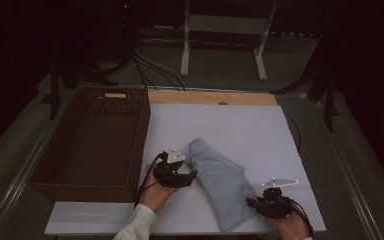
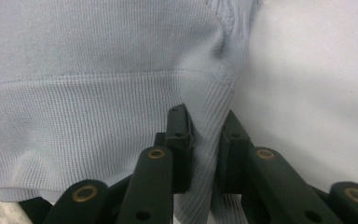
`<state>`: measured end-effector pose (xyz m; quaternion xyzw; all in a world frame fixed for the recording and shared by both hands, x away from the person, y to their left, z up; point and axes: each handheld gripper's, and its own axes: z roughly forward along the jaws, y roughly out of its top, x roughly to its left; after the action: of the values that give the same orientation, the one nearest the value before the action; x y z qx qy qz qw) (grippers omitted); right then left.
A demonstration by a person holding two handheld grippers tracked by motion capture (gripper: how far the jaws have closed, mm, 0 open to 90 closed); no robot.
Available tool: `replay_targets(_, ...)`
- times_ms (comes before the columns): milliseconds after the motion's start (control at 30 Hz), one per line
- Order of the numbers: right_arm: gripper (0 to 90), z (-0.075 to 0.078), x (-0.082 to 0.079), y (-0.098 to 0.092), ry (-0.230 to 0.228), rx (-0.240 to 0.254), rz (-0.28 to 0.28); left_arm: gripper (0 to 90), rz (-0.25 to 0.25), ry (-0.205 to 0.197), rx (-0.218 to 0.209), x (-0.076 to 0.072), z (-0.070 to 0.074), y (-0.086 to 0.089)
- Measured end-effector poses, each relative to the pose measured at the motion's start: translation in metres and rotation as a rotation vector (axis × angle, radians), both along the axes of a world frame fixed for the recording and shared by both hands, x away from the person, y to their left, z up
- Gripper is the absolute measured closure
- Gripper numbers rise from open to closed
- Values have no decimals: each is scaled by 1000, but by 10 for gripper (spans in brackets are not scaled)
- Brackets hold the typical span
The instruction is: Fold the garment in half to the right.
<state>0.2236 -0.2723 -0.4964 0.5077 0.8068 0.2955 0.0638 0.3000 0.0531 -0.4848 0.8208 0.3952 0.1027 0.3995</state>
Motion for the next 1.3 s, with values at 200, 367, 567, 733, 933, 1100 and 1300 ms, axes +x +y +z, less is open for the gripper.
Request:
replay_targets(200,784,0,-1,-3,0,0,-7,416,3,4,13,2,-4,-1)
replay_targets(367,784,0,-1,-5,-1,0,-9,466,18,13,37,6,-10,-1)
replay_targets(567,784,0,-1,-7,1,2,-14,532,35,13,63,10,-15,-2)
replay_targets(733,784,0,-1,-7,1,1,-14,559,38,34,80,17,-22,-4)
replay_targets(933,784,0,-1,-8,0,-2,-12,715,41,36,84,22,-23,-6)
replay_targets(1100,784,0,-1,-8,2,-6,-11,844,47,22,72,25,-18,-5)
replay_targets(1300,785,1,-2,-10,1,-8,-12,872,123,7,49,33,-8,5)
